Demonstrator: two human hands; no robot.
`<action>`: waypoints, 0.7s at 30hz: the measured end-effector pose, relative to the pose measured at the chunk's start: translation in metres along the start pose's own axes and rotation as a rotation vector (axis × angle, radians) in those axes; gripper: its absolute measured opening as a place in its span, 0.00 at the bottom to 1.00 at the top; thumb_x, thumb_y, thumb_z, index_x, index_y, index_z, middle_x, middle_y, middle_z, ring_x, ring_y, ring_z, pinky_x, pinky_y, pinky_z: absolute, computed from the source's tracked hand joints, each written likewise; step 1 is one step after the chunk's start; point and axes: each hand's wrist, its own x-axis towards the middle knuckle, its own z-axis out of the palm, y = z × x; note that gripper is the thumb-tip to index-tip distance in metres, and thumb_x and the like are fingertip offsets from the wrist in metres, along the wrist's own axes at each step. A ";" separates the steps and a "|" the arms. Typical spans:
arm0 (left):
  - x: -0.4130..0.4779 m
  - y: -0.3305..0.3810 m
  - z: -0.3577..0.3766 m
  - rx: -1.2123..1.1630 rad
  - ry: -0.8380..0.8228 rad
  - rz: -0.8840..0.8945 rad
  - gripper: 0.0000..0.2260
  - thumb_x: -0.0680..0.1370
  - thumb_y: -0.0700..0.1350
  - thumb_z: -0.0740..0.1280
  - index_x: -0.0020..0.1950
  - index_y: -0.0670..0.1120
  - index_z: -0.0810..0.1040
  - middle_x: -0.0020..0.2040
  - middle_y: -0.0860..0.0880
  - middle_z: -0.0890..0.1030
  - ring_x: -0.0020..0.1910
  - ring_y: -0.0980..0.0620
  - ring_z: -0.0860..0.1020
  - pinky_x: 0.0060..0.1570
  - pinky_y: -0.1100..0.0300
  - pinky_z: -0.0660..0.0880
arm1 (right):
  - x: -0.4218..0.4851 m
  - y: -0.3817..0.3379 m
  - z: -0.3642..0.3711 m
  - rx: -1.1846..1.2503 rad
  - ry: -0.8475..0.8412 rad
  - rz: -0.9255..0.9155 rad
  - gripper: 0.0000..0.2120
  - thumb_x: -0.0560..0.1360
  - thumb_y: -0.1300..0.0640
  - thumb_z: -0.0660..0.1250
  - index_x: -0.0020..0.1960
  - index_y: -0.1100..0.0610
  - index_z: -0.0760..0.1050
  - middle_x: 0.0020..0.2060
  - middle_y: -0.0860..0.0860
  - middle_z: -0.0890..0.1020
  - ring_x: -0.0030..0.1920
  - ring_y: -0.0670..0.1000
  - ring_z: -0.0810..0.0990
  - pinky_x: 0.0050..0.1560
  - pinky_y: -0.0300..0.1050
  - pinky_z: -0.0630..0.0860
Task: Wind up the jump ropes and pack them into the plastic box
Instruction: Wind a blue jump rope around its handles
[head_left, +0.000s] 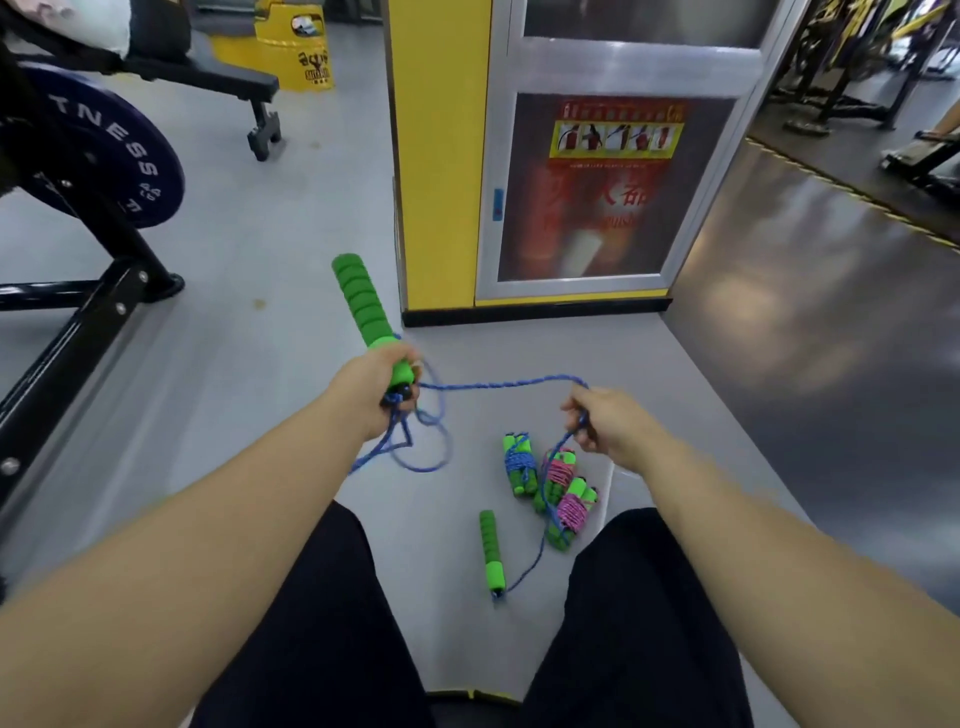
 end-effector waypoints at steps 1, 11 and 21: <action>0.000 -0.005 -0.001 0.048 -0.001 0.004 0.08 0.75 0.36 0.61 0.38 0.44 0.66 0.32 0.45 0.71 0.24 0.53 0.66 0.20 0.68 0.58 | -0.001 -0.012 0.001 0.001 -0.022 -0.014 0.14 0.80 0.55 0.56 0.37 0.58 0.71 0.28 0.52 0.72 0.17 0.44 0.65 0.21 0.33 0.61; -0.034 -0.034 0.052 0.104 -0.679 -0.074 0.06 0.70 0.39 0.64 0.42 0.46 0.69 0.37 0.47 0.82 0.24 0.53 0.70 0.25 0.65 0.61 | -0.028 -0.122 0.035 0.537 -0.191 -0.200 0.16 0.81 0.52 0.54 0.36 0.56 0.67 0.26 0.50 0.75 0.18 0.44 0.67 0.20 0.33 0.63; -0.029 -0.008 0.061 -0.180 -0.378 0.017 0.09 0.76 0.36 0.55 0.36 0.45 0.63 0.26 0.49 0.70 0.20 0.55 0.66 0.21 0.68 0.58 | -0.031 0.002 0.007 0.517 -0.201 -0.013 0.07 0.77 0.61 0.59 0.51 0.54 0.74 0.42 0.48 0.81 0.27 0.43 0.75 0.26 0.34 0.68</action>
